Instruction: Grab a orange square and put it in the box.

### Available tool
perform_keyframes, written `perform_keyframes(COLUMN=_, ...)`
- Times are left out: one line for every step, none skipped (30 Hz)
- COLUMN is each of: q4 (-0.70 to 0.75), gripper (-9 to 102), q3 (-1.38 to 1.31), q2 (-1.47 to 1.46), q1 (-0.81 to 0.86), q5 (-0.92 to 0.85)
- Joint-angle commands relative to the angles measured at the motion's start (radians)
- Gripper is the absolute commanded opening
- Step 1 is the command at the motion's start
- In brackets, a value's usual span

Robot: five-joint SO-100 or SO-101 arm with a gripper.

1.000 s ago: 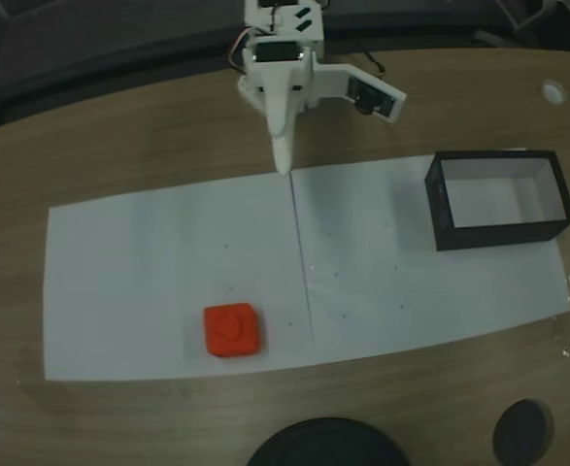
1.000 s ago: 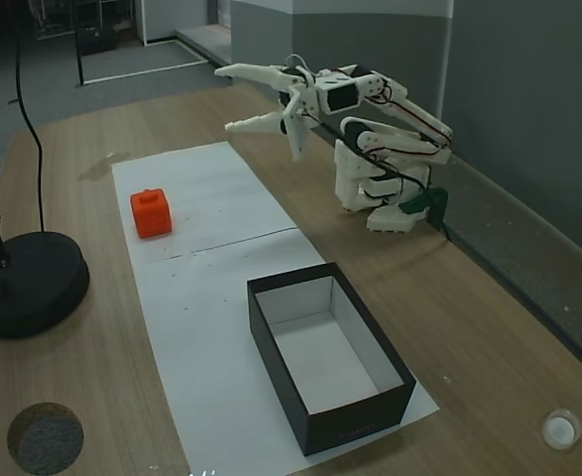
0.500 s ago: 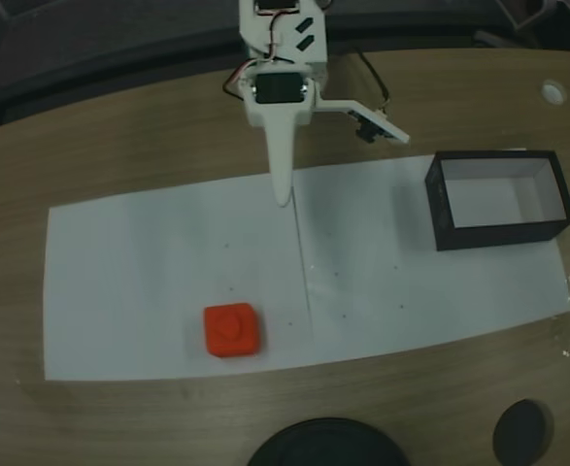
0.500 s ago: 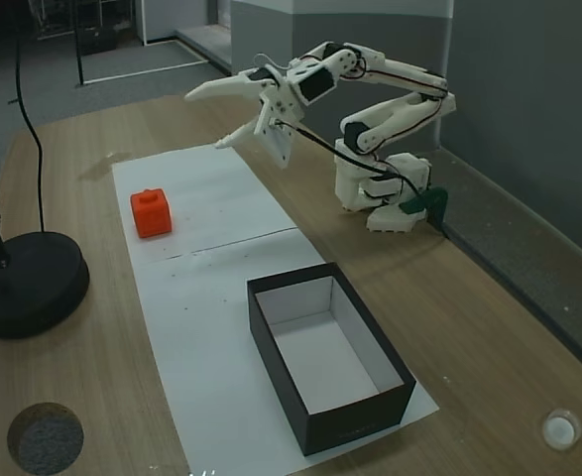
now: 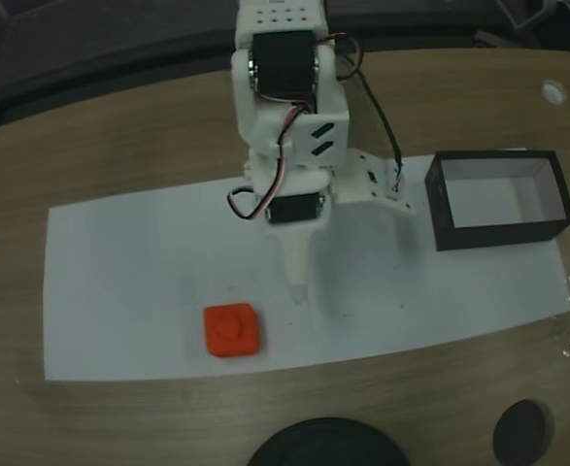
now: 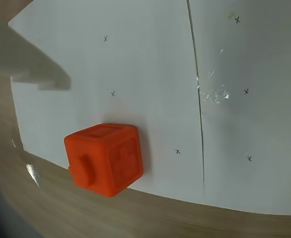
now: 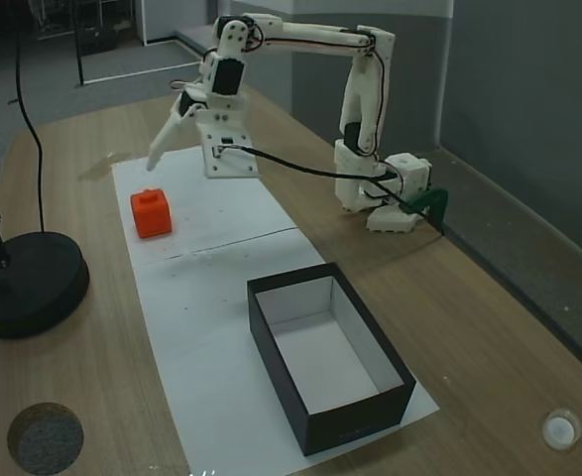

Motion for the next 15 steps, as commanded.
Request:
perform_keyframes(q4=0.008, gripper=35, q3=-0.15, q2=-0.041, q1=0.064, q5=-0.009)
perform_keyframes(q4=0.008, gripper=35, q3=-0.158, q2=-0.06, q1=0.081, q5=-0.02)
perform_keyframes(q4=0.003, gripper=34, q3=-0.16, q2=-0.08, q1=0.092, q5=-0.043)
perform_keyframes(q4=0.002, gripper=34, q3=-0.164, q2=-0.1, q1=0.1, q5=-0.061)
perform_keyframes(q4=-0.002, gripper=34, q3=-0.167, q2=-0.12, q1=0.109, q5=-0.072)
perform_keyframes(q4=-0.005, gripper=34, q3=-0.169, q2=-0.135, q1=0.118, q5=-0.083)
perform_keyframes(q4=-0.008, gripper=34, q3=-0.172, q2=-0.15, q1=0.124, q5=-0.086)
perform_keyframes(q4=-0.008, gripper=34, q3=-0.181, q2=-0.167, q1=0.127, q5=-0.086)
perform_keyframes(q4=-0.008, gripper=34, q3=-0.186, q2=-0.183, q1=0.13, q5=-0.086)
perform_keyframes(q4=-0.008, gripper=34, q3=-0.189, q2=-0.201, q1=0.13, q5=-0.086)
perform_keyframes(q4=-0.017, gripper=34, q3=-0.189, q2=-0.221, q1=0.13, q5=-0.086)
perform_keyframes(q4=-0.021, gripper=34, q3=-0.19, q2=-0.238, q1=0.127, q5=-0.086)
perform_keyframes(q4=-0.028, gripper=34, q3=-0.192, q2=-0.249, q1=0.124, q5=-0.086)
perform_keyframes(q4=-0.032, gripper=34, q3=-0.192, q2=-0.258, q1=0.12, q5=-0.086)
perform_keyframes(q4=-0.035, gripper=34, q3=-0.192, q2=-0.268, q1=0.118, q5=-0.086)
